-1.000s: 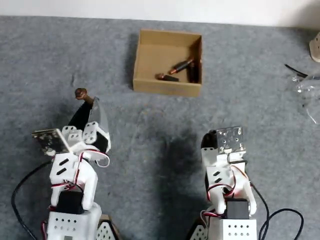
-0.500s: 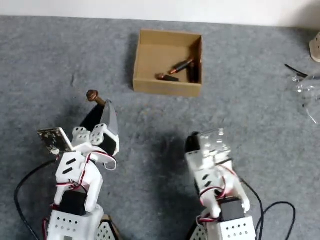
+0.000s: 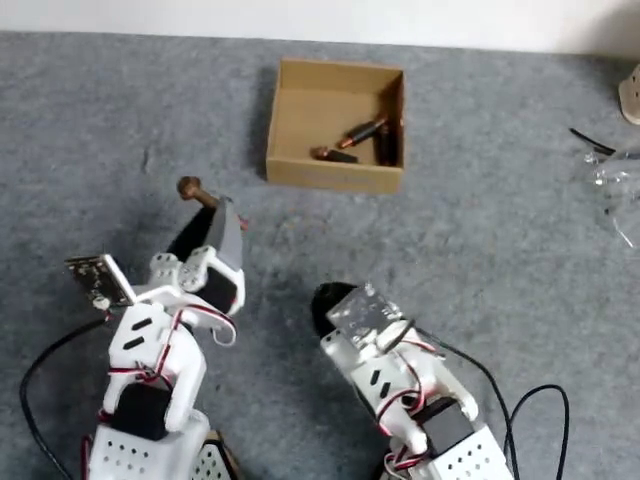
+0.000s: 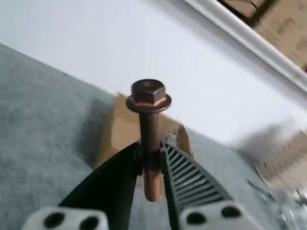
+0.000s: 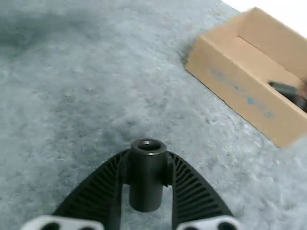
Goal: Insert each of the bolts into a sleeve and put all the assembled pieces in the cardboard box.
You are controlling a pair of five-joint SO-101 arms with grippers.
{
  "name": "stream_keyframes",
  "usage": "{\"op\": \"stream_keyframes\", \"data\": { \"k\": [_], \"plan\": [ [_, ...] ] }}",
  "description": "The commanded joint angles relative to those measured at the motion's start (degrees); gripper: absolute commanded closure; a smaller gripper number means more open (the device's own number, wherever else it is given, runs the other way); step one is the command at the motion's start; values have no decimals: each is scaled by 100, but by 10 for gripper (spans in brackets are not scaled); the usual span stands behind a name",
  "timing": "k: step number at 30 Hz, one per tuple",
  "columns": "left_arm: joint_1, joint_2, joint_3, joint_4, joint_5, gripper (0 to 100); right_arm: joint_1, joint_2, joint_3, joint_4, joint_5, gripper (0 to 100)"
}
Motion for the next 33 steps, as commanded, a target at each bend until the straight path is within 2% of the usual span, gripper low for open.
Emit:
{"op": "stream_keyframes", "data": {
  "k": [1,5,12,16,19,23,33],
  "plan": [
    [470,-110,-1051,1213,44,994,-180,-66,-92,-215,149,995],
    [549,-110,-1437,1688,26,994,-224,-66,-92,-453,141,994],
    [558,-110,-1156,1679,26,994,-251,-66,-40,-1429,123,994],
    [620,-110,-743,1134,44,994,-251,-66,-31,-1692,132,994],
    [963,-110,-462,774,18,994,-365,-66,-31,-1701,141,994],
    [1147,-110,-409,738,9,994,-637,-66,233,-1701,149,994],
    [1200,-110,-347,765,18,994,-620,-66,444,-2009,158,994]
  ]
}}
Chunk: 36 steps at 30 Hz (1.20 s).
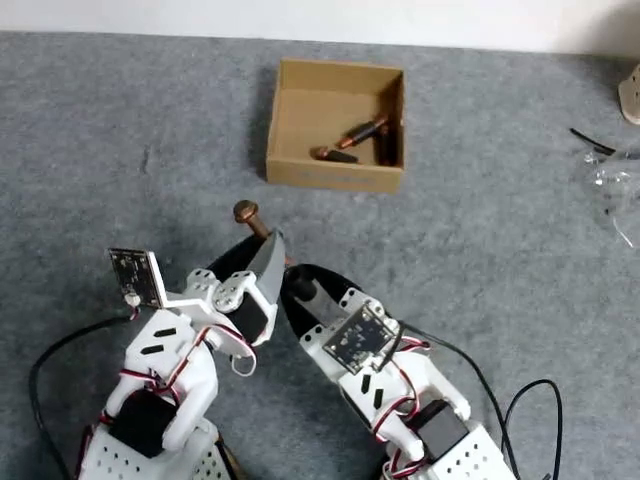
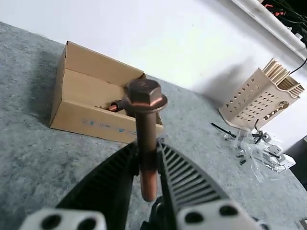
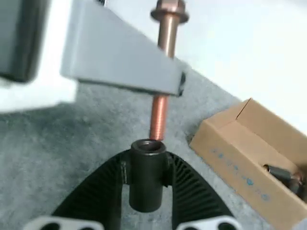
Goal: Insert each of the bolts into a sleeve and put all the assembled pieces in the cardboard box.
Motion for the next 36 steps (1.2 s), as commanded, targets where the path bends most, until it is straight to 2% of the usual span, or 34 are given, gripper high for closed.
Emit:
{"op": "stream_keyframes", "data": {
  "k": [1,7,23,31,36],
  "plan": [
    [84,-92,-4,-132,18,994,-48,-66,418,-295,70,994],
    [453,-92,101,-123,9,994,110,-66,585,-321,79,994],
    [409,-92,-391,-114,9,994,180,-48,602,-251,79,994],
    [462,-92,-1033,712,9,994,259,-40,602,-233,123,994],
    [470,-92,-971,782,9,994,268,-40,602,-233,255,994]
  ]
}}
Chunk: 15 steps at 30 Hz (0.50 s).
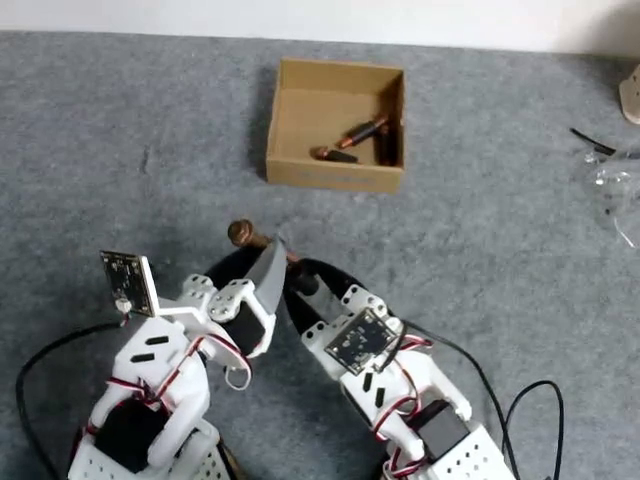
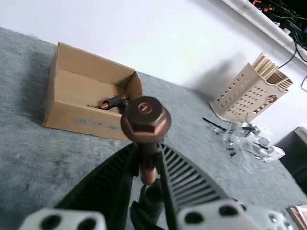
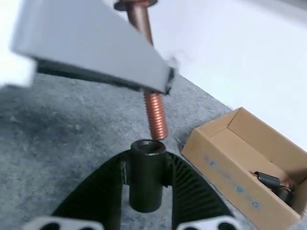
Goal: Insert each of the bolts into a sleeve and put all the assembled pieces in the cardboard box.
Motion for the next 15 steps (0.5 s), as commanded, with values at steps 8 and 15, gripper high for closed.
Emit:
{"op": "stream_keyframes", "data": {
  "k": [8,15],
  "plan": [
    [92,-92,-356,62,18,994,154,-40,602,-57,123,994],
    [497,-92,-180,62,0,994,215,-48,602,-75,123,994]
  ]
}}
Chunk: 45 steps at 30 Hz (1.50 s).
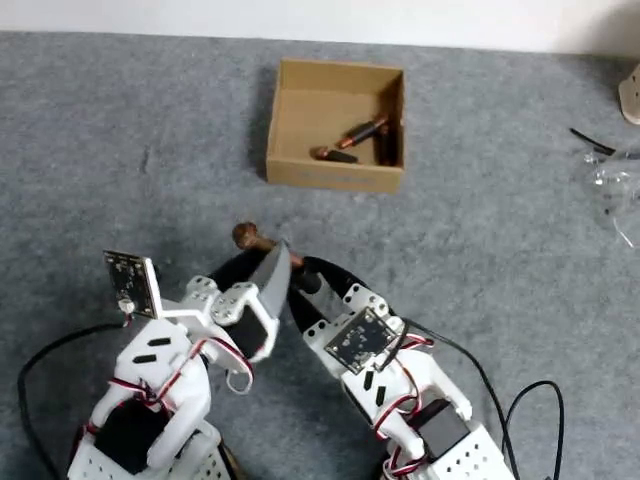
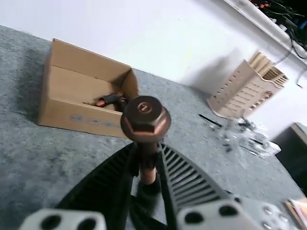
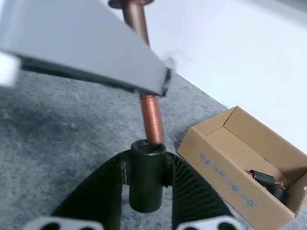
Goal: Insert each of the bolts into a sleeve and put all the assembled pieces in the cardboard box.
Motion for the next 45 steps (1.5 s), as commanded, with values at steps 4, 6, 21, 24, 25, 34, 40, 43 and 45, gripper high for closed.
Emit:
{"op": "stream_keyframes", "data": {
  "k": [4,6,21,24,25,34,40,43,45],
  "plan": [
    [303,-75,-189,158,-149,994,224,-57,602,-101,62,994],
    [418,-75,-154,167,-158,994,224,-57,602,-101,62,994],
    [286,-75,251,290,-167,994,207,-66,611,-84,62,994],
    [66,-75,277,97,-167,994,207,-66,611,-84,62,994],
    [-57,-75,303,26,-167,994,207,-66,611,-84,62,994],
    [-154,-75,488,-264,-167,994,207,-66,620,-66,62,994],
    [-136,-75,-40,-325,-167,994,207,-66,620,-66,62,994],
    [-136,-75,-303,-316,-167,994,207,-66,620,-66,62,994],
    [-127,-75,-365,-316,-167,994,207,-66,620,-66,62,994]
  ]
}}
